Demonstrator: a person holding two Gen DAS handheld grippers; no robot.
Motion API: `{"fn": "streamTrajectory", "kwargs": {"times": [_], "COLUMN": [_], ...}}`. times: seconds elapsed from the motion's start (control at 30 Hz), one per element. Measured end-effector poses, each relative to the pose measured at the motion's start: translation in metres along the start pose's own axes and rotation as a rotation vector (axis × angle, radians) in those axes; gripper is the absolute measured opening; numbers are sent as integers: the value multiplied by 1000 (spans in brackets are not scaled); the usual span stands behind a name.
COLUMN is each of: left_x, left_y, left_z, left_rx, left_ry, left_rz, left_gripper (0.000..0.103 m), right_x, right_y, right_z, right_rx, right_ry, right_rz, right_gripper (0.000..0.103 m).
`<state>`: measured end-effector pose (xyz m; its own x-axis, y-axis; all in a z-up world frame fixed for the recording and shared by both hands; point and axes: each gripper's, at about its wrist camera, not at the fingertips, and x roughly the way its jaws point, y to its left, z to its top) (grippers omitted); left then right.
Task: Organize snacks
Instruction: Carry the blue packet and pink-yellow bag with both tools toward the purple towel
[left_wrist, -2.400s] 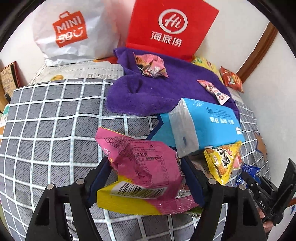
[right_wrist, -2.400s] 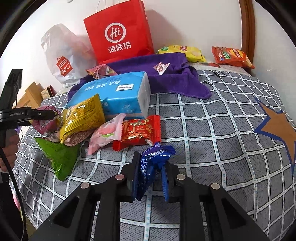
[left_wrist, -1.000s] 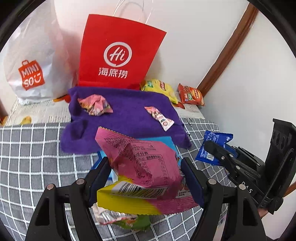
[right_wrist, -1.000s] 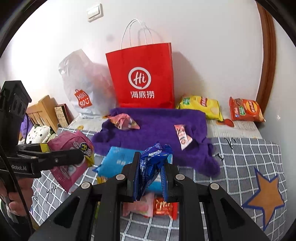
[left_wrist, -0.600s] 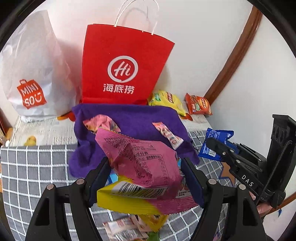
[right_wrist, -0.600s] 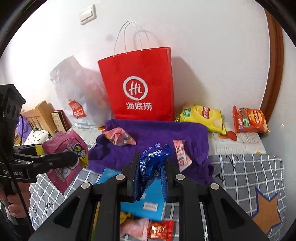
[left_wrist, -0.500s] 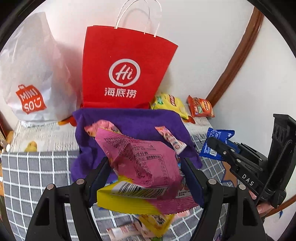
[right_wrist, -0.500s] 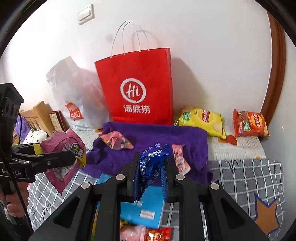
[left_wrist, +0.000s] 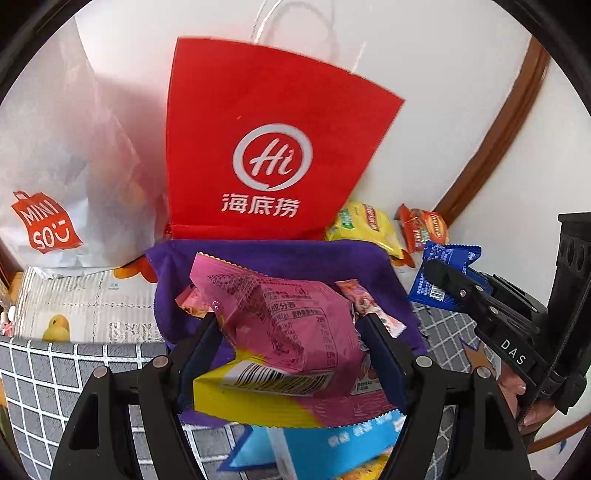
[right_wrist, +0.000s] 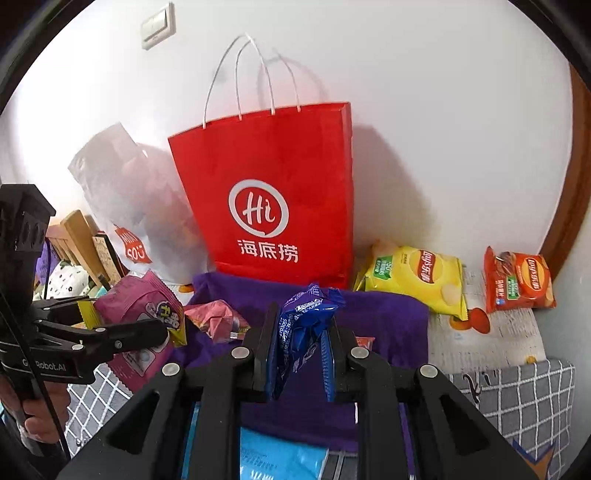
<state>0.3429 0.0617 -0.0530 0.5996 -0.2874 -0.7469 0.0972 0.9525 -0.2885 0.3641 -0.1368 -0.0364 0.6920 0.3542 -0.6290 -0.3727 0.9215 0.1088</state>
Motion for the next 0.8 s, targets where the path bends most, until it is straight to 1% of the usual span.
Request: {"fn": "streamTrajectory", "kwargs": {"times": [0.17,0.27,0.4,0.47,0.57,0.8], "left_x": [24,37,44,46,52,70], "left_y": [21,30,44,52,63,61], "left_z": [1,-1,-2,-2,-2,-5], "left_rx": [-40,-52,-76,-88,-109,-103], "left_ry": [29,59,74,80,97,168], "left_rz": [4,10,4,8,16,11], "left_gripper": [76,76,76,76,76,76], "right_x": [27,44,62,71,79,98], "right_y": [-7,-10,-21,-29,-34,-29], "right_z": [-6,-11,-18,-22,-28,-39], "right_rx": [20,-1,0,20,14,-21], "right_ry": [39,79,124,155,191,258], "right_rz": [17,13,16,31,52,60], "right_gripper": [20,20,20,20,20,20]}}
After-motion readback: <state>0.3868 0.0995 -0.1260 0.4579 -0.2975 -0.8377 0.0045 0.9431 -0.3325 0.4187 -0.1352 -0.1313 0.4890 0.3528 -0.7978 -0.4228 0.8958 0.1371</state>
